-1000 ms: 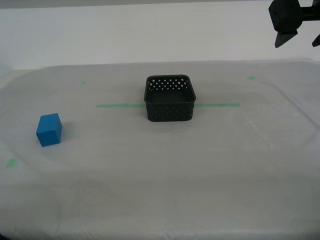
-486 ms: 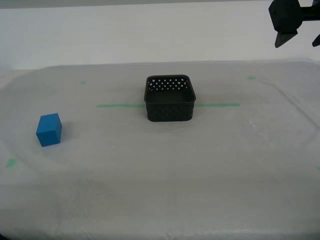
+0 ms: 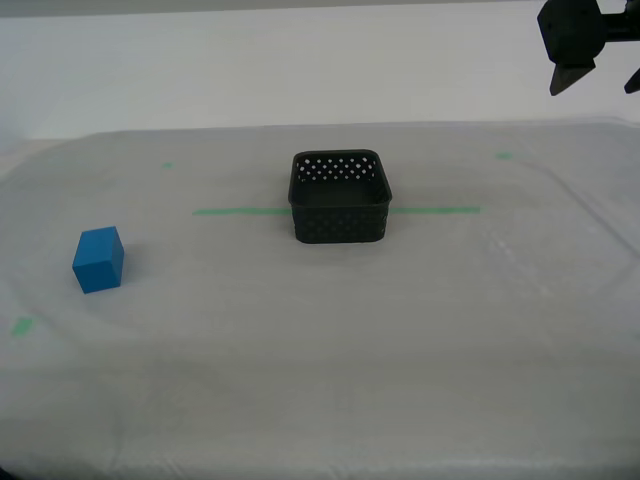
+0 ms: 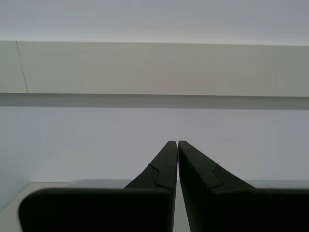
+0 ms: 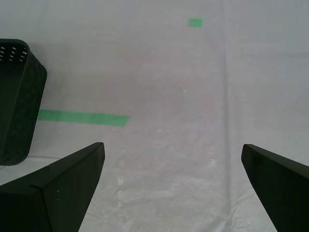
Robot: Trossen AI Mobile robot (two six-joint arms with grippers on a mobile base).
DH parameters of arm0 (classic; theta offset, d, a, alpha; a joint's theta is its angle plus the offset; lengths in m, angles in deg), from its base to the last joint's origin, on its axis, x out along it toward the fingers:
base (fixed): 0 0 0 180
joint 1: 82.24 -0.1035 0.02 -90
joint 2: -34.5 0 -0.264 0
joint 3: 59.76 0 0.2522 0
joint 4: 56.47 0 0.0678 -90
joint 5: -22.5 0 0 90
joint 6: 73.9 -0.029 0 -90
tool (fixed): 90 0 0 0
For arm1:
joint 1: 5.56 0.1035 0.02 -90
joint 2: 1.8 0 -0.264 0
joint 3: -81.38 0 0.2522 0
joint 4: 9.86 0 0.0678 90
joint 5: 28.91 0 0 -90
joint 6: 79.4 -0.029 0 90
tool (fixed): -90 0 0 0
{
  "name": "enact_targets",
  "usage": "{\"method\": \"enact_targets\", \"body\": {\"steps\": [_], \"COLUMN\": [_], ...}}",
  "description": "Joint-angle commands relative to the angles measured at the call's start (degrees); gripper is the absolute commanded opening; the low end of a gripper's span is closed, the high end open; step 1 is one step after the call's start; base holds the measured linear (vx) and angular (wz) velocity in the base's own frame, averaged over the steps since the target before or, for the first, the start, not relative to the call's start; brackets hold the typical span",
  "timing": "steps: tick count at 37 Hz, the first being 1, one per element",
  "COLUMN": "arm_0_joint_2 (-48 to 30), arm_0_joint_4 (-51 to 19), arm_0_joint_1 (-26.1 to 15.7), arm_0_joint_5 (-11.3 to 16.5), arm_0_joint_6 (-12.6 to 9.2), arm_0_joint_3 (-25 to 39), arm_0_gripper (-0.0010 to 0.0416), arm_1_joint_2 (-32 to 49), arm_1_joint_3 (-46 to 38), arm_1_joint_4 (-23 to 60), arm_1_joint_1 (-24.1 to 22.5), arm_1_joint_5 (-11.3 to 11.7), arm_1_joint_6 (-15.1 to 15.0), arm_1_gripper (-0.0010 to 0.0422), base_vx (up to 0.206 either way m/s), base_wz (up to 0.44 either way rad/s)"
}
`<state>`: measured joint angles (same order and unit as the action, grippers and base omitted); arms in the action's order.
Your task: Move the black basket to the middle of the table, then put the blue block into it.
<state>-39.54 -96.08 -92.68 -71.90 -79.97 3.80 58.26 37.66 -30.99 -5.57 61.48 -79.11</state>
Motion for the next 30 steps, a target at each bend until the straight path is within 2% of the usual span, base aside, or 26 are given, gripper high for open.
{"method": "enact_targets", "body": {"steps": [1, 17, 23, 30], "arm_0_joint_2": [0.02, 0.02, 0.02, 0.02], "arm_0_joint_4": [0.11, 0.11, 0.11, 0.11], "arm_0_joint_1": [-0.02, 0.0, 0.0, -0.02], "arm_0_joint_5": [-0.15, -0.15, -0.15, -0.15], "arm_0_joint_6": [0.09, 0.09, 0.09, 0.09], "arm_0_joint_3": [0.07, 0.07, 0.07, 0.09], "arm_0_gripper": [0.0399, 0.0399, 0.0398, 0.0399], "arm_1_joint_2": [-0.02, -0.02, -0.02, -0.02], "arm_1_joint_3": [-0.02, -0.02, -0.24, -2.91], "arm_1_joint_4": [-0.31, -0.22, 0.39, 8.74], "arm_1_joint_1": [-0.02, -0.02, -0.02, -0.02], "arm_1_joint_5": [0.02, 0.07, 0.79, 2.29], "arm_1_joint_6": [0.09, 0.15, 2.6, 3.32], "arm_1_gripper": [0.0, 0.0, 0.0, 0.0], "base_vx": [0.0, 0.0, 0.0, 0.0], "base_wz": [0.0, 0.0, 0.0, 0.0]}}
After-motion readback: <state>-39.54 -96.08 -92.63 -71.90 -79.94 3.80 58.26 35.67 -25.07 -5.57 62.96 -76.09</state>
